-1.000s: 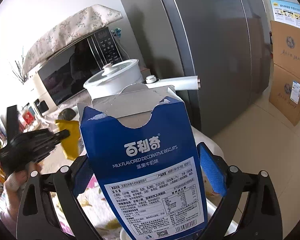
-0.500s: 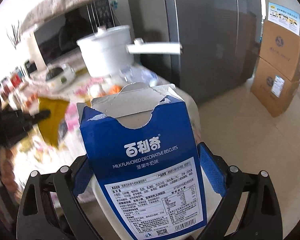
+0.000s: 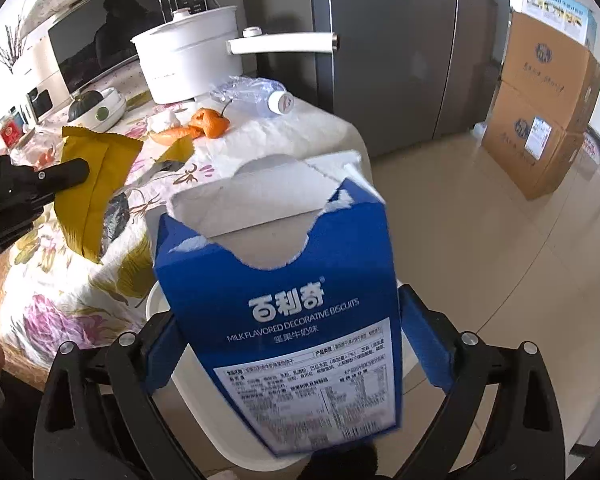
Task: Collect trash
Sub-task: 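Drop the biscuit box and yellow wrapper into the white bin with both tools, then reach the right tool to the white tissue by the orange peels and close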
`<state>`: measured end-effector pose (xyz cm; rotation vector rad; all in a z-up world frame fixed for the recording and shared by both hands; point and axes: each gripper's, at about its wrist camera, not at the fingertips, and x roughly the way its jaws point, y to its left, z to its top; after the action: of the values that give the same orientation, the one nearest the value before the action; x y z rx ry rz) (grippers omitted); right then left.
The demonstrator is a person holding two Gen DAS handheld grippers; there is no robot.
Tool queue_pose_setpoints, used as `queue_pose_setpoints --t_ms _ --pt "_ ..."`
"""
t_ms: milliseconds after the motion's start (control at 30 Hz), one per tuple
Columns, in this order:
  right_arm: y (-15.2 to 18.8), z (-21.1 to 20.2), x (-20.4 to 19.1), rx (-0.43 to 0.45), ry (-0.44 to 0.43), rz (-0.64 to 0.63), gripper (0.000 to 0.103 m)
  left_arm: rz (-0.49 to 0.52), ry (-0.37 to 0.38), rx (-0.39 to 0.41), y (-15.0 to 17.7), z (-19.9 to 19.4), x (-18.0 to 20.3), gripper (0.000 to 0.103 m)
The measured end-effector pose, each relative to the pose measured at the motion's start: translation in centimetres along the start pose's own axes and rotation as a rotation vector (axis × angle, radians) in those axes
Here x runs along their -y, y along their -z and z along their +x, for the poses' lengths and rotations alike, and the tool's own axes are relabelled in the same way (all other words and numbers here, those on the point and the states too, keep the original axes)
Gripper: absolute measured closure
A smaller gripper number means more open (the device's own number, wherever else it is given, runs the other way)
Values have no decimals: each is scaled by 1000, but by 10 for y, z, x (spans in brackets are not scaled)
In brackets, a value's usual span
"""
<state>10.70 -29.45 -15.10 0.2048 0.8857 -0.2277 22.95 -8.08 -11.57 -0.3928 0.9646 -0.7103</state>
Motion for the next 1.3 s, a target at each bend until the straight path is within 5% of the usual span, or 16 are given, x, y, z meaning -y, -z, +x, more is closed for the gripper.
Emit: queue_pose_setpoints --t_ms 700,1067,1300 --pt "-3 -9 41 50 146 160 8 54 24 -128 20 39 26 96" --pt "-3 -3 56 36 195 241 7 126 -21 -321 56 83 33 95" --pt "-7 2 56 26 177 272 7 99 -50 -387 64 93 23 60"
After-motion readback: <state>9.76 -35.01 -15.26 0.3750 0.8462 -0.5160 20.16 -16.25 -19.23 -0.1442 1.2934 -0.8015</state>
